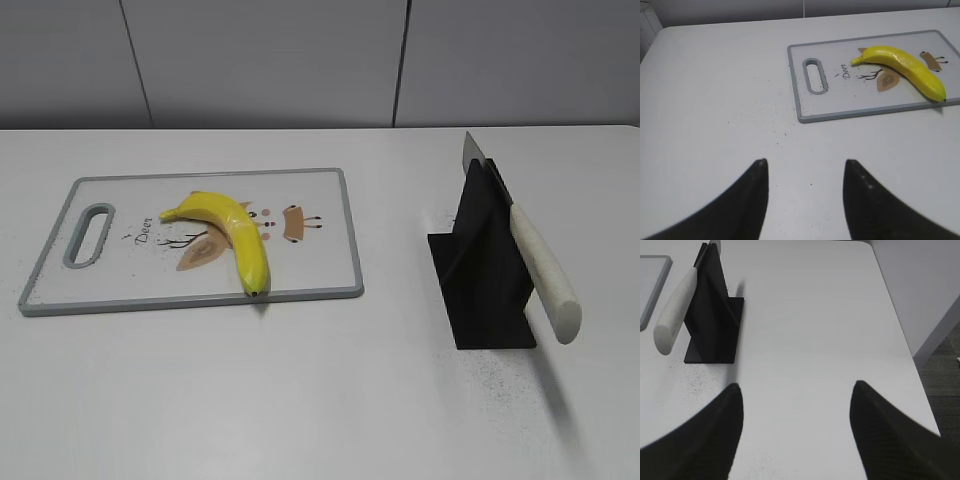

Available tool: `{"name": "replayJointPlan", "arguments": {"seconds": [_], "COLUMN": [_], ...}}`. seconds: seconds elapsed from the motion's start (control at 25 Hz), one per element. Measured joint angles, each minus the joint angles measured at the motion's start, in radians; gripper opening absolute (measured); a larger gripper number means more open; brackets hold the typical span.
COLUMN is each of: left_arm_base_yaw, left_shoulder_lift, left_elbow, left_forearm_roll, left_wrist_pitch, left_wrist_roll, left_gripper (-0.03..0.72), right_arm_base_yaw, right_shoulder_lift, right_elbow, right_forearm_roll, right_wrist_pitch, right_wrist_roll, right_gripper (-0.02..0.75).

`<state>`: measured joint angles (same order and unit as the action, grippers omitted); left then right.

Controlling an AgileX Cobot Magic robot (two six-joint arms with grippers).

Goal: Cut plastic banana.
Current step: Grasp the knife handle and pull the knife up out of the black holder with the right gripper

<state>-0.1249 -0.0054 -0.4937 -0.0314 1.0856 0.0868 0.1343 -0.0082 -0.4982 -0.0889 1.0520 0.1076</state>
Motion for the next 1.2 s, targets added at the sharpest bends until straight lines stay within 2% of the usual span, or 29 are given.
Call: {"name": "replayJointPlan", "arguments": {"seconds": [1.2], "left_arm_base_yaw": [0.000], "left_shoulder_lift": [0.000], "left_elbow": [0.000], "left_forearm_roll": [-0.019], "left_wrist_pitch": [0.002], "left_wrist_roll": [0.000], "left_gripper": [0.490], "right_arm_base_yaw": [0.000], "right_shoulder_lift": [0.000], "right_elbow": [0.000], "right_forearm_roll": [0.000], "right_wrist_pitch": [0.000], "right_wrist_roll": [-0.001], "right_gripper": [0.531]}}
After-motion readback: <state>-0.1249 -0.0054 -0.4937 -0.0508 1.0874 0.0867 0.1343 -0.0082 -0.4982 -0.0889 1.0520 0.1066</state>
